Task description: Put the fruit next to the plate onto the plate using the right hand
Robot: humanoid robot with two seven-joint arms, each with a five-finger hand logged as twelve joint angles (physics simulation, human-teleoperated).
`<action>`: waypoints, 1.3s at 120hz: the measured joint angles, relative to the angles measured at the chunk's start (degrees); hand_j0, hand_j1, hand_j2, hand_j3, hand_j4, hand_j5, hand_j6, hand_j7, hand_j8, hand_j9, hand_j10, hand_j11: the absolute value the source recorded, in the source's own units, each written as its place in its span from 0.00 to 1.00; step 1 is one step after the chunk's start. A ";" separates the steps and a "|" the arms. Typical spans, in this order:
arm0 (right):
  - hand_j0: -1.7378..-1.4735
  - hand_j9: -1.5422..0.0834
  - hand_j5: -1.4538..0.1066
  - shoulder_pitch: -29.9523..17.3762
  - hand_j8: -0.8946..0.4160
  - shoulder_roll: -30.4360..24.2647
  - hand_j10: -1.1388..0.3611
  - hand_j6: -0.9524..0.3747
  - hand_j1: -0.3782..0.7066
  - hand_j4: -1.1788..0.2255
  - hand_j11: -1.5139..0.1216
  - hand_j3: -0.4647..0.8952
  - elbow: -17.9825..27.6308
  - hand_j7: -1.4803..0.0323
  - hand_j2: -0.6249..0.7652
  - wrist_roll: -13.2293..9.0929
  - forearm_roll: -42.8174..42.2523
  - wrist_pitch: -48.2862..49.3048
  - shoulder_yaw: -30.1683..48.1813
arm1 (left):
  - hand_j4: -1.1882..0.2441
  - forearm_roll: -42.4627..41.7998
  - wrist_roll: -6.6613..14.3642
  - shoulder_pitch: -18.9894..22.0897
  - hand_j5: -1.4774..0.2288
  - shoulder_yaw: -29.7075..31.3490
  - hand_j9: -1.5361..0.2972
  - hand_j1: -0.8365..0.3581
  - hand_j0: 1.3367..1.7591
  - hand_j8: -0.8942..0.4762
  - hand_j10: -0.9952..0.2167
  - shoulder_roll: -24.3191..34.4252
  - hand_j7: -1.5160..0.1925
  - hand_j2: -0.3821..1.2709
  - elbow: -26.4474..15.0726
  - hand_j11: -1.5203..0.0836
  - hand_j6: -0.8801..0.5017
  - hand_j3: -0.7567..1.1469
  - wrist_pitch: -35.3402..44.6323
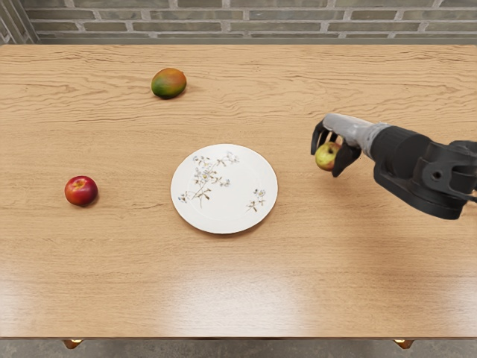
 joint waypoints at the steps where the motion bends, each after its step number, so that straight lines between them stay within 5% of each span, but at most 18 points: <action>1: 0.31 0.37 0.31 0.15 0.37 0.16 0.32 0.37 0.67 0.36 0.34 0.34 0.00 0.37 0.73 0.00 0.15 0.01 0.00 | 0.83 0.00 0.00 0.00 0.87 0.00 0.84 0.99 0.76 0.65 0.82 0.00 0.89 0.23 0.00 0.95 0.64 0.40 0.00; 44: 0.32 0.36 0.29 4.83 0.39 10.68 0.33 0.38 0.70 0.37 0.34 0.34 -2.44 0.37 0.78 -0.01 3.83 -0.20 0.06 | 0.83 0.01 0.01 0.04 0.87 0.00 0.84 0.99 0.76 0.65 0.82 0.00 0.89 0.23 0.00 0.95 0.64 0.40 0.00; 87: 0.32 0.35 0.26 5.75 0.40 25.77 0.34 0.39 0.72 0.36 0.33 0.34 -10.35 0.35 0.80 0.00 4.48 -0.38 0.57 | 0.83 0.01 0.01 0.00 0.87 0.00 0.84 0.99 0.76 0.65 0.82 0.00 0.89 0.23 0.00 0.95 0.64 0.40 0.00; 116: 0.33 0.35 0.27 3.44 0.39 30.44 0.34 0.40 0.72 0.35 0.33 0.34 -16.73 0.35 0.79 -0.01 3.79 -0.13 0.31 | 0.83 0.01 0.01 0.02 0.87 0.00 0.84 0.99 0.76 0.65 0.82 0.00 0.89 0.23 0.00 0.95 0.64 0.40 0.00; 136: 0.31 0.66 0.61 2.71 0.53 31.89 0.55 0.55 0.37 0.60 0.64 0.34 -18.75 0.68 0.61 0.00 3.26 -0.44 0.50 | 0.83 0.01 0.01 0.00 0.87 0.00 0.84 0.99 0.76 0.65 0.82 0.00 0.89 0.23 0.00 0.95 0.64 0.40 0.00; 156: 0.31 0.82 0.79 3.23 0.62 31.88 0.67 0.64 0.18 0.73 0.80 0.34 -18.65 0.84 0.52 0.01 9.88 0.83 4.01 | 0.83 0.01 0.01 0.00 0.87 0.00 0.84 0.99 0.76 0.65 0.82 0.00 0.89 0.23 0.00 0.95 0.64 0.40 0.00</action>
